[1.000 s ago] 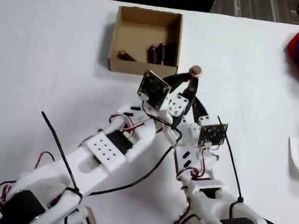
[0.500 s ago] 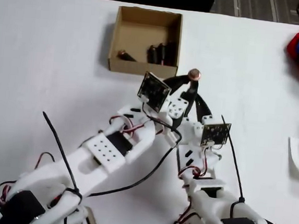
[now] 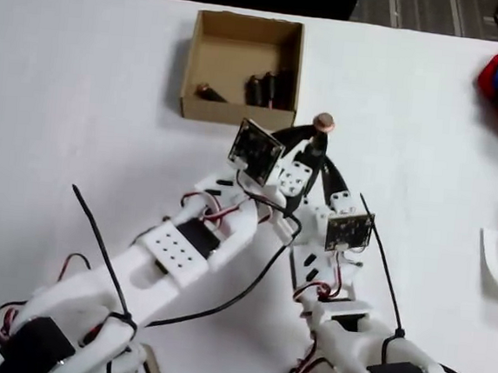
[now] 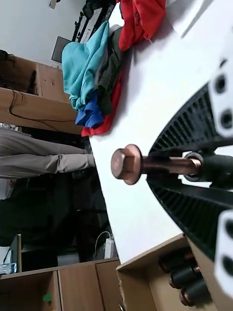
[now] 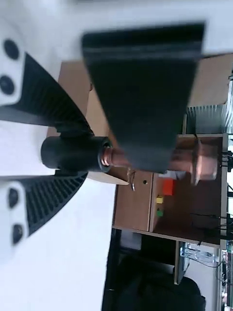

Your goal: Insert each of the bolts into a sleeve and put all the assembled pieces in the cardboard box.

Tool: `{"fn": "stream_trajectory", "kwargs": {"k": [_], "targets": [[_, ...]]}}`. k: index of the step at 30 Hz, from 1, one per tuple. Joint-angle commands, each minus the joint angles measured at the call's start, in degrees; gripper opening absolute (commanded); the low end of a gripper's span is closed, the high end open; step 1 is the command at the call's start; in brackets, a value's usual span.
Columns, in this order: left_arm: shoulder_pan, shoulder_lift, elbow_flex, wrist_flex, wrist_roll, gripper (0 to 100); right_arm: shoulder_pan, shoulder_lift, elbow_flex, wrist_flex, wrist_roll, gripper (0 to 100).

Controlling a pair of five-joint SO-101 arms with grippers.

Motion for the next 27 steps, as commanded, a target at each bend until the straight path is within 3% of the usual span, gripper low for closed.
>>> {"fn": "stream_trajectory", "kwargs": {"k": [1,22,27], "targets": [[0.4,-0.4,-0.7,2.7,0.3,3,-1.4,-2.1,-0.3,-1.7,1.0,2.0],[-4.8,-1.0,0.0,7.9,0.3,3,-1.2,-1.8,-0.3,-1.5,1.0,2.0],[-4.3,-1.1,0.0,7.9,0.5,14,-1.2,-1.8,-0.3,-1.5,1.0,2.0]]}}
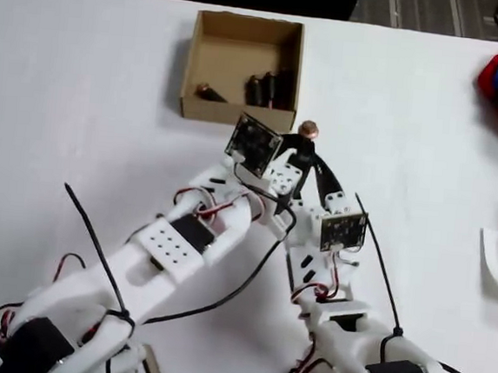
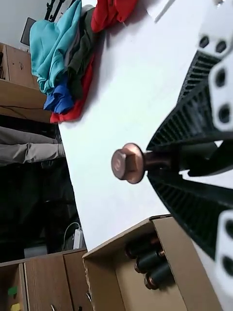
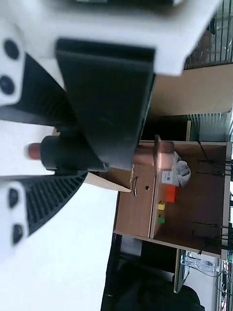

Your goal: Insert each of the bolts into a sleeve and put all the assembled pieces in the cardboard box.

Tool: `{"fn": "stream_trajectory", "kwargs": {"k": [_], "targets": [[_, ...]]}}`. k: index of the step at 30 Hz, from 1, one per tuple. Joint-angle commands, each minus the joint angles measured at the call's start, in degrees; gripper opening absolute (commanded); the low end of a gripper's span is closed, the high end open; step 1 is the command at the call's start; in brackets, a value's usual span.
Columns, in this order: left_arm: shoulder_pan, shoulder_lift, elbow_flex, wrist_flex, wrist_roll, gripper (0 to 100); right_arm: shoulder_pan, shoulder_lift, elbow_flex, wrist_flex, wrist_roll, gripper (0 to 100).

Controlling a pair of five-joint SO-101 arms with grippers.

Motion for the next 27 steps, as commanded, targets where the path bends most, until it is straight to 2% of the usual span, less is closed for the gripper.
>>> {"fn": "stream_trajectory", "kwargs": {"k": [1,8,19,22,27], "targets": [[-1.3,-1.0,-0.5,0.2,0.3,15,-0.2,-1.8,-0.4,-1.5,0.6,2.0],[-1.3,-5.5,-0.1,0.6,0.1,15,-0.2,-1.8,-0.4,-1.5,0.6,2.0],[-2.1,-20.2,-0.2,13.5,-0.1,15,-0.2,-1.8,-0.4,-1.5,0.6,2.0],[-7.0,-22.2,-0.2,15.5,-0.1,15,-0.1,-1.7,-0.4,-1.4,0.6,2.0],[-20.6,-23.7,-0.1,21.9,0.0,15,-0.1,-2.3,-0.7,3.0,0.5,2.0]]}}
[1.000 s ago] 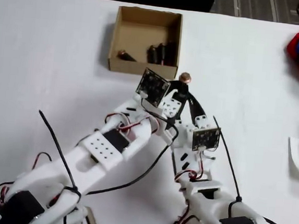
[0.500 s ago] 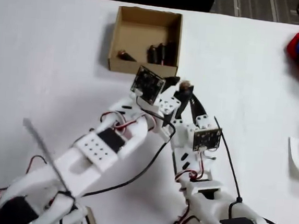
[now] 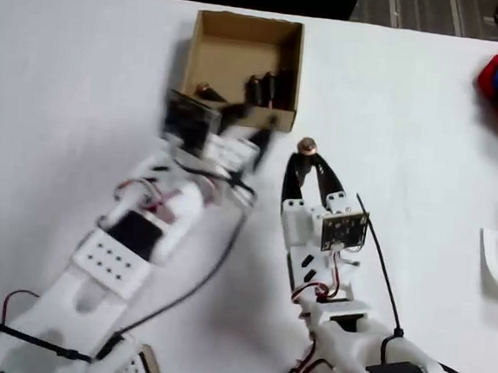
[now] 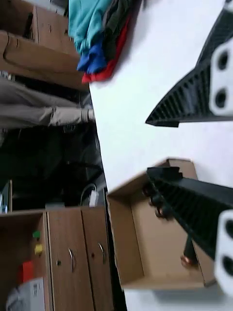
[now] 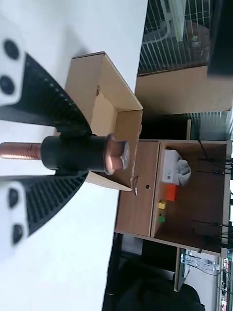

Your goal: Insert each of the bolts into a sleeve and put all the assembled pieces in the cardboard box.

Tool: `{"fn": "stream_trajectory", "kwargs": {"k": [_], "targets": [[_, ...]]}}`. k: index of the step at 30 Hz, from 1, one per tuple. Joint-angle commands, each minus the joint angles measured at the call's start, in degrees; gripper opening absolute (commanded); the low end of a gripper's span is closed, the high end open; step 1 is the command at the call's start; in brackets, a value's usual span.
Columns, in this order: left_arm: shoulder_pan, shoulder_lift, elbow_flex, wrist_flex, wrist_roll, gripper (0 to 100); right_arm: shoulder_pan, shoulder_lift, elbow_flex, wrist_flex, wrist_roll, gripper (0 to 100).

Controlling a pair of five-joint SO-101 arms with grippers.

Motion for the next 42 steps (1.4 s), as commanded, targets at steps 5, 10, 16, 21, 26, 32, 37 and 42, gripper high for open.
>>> {"fn": "stream_trajectory", "kwargs": {"k": [5,10,16,21,26,32,37,42], "targets": [[-20.1,-2.3,-0.6,14.0,0.3,15,-0.8,-2.2,-0.6,1.3,0.4,2.0],[-26.5,-2.3,2.5,16.0,0.1,15,-0.7,-2.2,-2.3,2.5,0.4,2.0],[-27.3,-1.8,4.5,15.6,-6.7,15,-3.0,-2.2,-8.4,17.9,0.4,2.0],[-27.0,-1.8,8.3,11.9,-11.8,15,-3.3,-2.2,-25.1,43.8,0.4,2.0],[-27.1,-1.8,14.4,6.2,-12.5,15,-3.1,-1.6,-48.0,73.5,0.4,2.0],[-26.8,-1.8,17.3,4.1,-12.4,15,-0.1,-1.4,-59.3,84.7,0.8,2.0],[-26.7,-1.8,17.4,4.1,-12.4,15,-0.4,8.7,-75.8,99.3,1.0,1.9],[-25.7,-1.8,18.2,4.1,-12.4,15,-0.3,32.4,-108.2,116.3,0.4,1.9]]}}
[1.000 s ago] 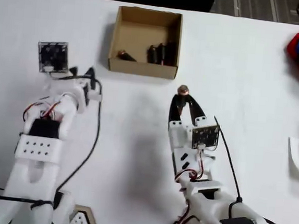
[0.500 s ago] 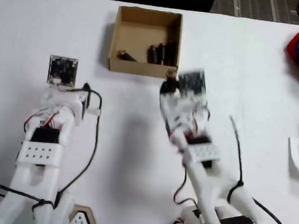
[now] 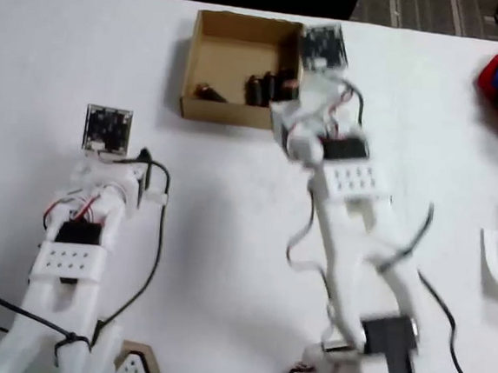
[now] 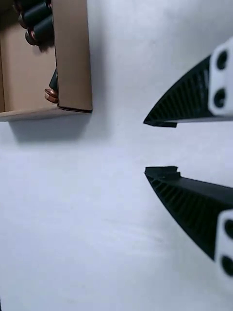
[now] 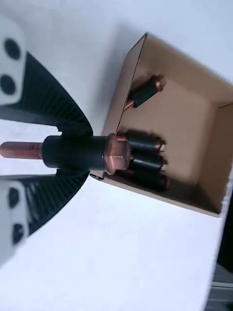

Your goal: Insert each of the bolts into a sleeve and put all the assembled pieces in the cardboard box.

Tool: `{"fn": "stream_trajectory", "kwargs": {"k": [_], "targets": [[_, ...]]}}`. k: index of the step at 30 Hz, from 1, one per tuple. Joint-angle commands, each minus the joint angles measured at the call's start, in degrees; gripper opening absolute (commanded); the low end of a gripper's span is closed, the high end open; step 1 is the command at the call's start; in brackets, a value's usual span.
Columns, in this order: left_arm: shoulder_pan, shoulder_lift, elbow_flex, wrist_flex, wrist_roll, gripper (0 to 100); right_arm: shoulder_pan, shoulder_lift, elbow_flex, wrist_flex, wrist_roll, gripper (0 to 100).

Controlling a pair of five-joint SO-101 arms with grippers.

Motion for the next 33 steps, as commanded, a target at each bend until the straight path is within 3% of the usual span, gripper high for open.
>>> {"fn": "stream_trajectory", "kwargs": {"k": [1,9,14,21,33], "targets": [[1.0,-1.2,0.7,-1.8,-0.3,15,0.2,16.7,-30.4,10.9,0.0,1.9],[1.0,-1.2,2.7,-5.2,-0.4,15,-1.5,54.3,-82.2,14.9,0.0,1.9],[1.0,-1.2,3.1,-5.5,-0.5,15,-3.2,70.8,-102.0,14.7,0.0,1.9],[1.0,-1.2,3.2,-5.5,-0.5,15,-4.2,78.5,-104.8,8.8,0.0,1.9],[1.0,-1.2,3.2,-5.5,-0.5,15,-5.3,79.0,-98.4,8.4,-0.2,2.0]]}}
